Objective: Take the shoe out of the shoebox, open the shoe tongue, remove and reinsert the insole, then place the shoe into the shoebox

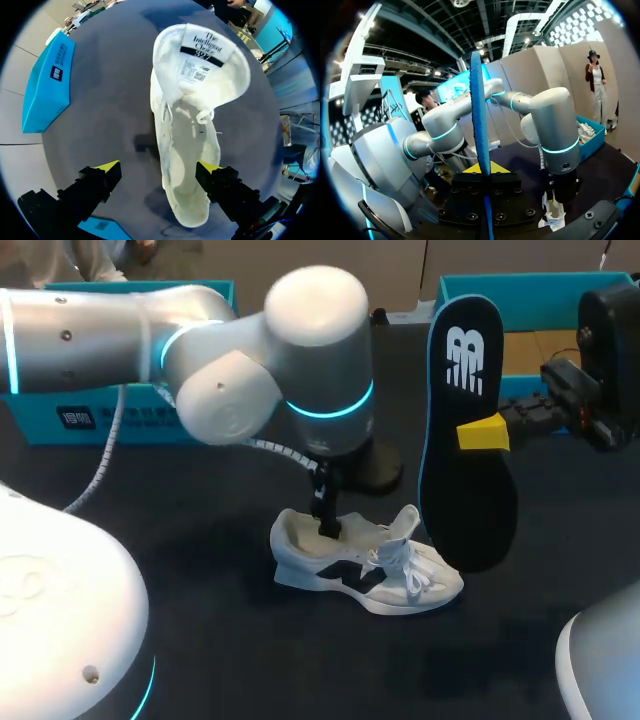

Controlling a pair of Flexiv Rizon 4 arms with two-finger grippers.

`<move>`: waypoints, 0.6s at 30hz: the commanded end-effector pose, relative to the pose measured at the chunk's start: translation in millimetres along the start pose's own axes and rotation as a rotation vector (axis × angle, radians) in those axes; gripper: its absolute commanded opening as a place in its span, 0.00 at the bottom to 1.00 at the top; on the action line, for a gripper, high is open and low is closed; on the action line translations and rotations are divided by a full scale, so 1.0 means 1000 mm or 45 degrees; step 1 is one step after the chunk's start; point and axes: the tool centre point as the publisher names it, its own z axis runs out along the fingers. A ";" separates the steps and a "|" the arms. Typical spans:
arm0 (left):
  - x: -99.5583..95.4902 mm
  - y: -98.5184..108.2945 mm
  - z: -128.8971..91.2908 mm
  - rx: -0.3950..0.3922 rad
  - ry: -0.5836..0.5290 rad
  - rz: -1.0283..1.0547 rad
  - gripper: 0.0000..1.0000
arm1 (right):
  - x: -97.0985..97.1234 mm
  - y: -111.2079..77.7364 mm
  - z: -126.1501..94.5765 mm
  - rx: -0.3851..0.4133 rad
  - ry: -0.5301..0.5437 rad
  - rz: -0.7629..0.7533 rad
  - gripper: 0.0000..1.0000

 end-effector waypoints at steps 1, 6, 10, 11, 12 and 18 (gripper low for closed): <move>-0.001 -0.003 0.025 0.005 0.009 -0.007 0.96 | -0.002 0.000 0.002 0.001 0.003 -0.001 0.00; -0.001 0.000 0.035 0.024 0.021 -0.012 0.85 | -0.002 0.000 0.002 0.001 0.003 -0.001 0.00; 0.002 0.003 0.042 0.029 0.042 -0.014 0.83 | -0.002 0.000 0.002 0.001 0.003 -0.001 0.00; 0.003 0.003 0.043 0.031 0.044 -0.013 0.84 | -0.002 0.000 0.002 0.001 0.003 -0.001 0.00; 0.004 0.003 0.044 0.032 0.046 -0.012 0.84 | -0.002 0.000 0.002 0.001 0.003 -0.001 0.00; 0.006 -0.003 0.054 0.037 0.064 -0.008 0.78 | -0.002 0.000 0.002 0.001 0.003 -0.001 0.00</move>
